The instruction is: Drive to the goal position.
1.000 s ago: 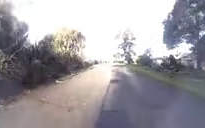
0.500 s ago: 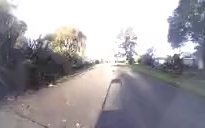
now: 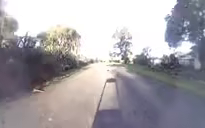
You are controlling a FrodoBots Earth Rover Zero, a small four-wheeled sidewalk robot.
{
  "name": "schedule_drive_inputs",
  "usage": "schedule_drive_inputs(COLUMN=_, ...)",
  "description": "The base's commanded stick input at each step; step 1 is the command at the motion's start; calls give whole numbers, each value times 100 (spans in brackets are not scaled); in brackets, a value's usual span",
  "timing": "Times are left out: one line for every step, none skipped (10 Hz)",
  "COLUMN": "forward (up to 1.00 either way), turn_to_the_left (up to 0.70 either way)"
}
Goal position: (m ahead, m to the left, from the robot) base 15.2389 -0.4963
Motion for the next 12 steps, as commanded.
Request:
schedule_drive_inputs(forward=100, turn_to_the_left=0)
schedule_drive_inputs(forward=100, turn_to_the_left=0)
schedule_drive_inputs(forward=100, turn_to_the_left=0)
schedule_drive_inputs(forward=100, turn_to_the_left=0)
schedule_drive_inputs(forward=100, turn_to_the_left=0)
schedule_drive_inputs(forward=100, turn_to_the_left=0)
schedule_drive_inputs(forward=100, turn_to_the_left=0)
schedule_drive_inputs(forward=100, turn_to_the_left=0)
schedule_drive_inputs(forward=100, turn_to_the_left=0)
schedule_drive_inputs(forward=100, turn_to_the_left=0)
schedule_drive_inputs(forward=100, turn_to_the_left=0)
schedule_drive_inputs(forward=100, turn_to_the_left=0)
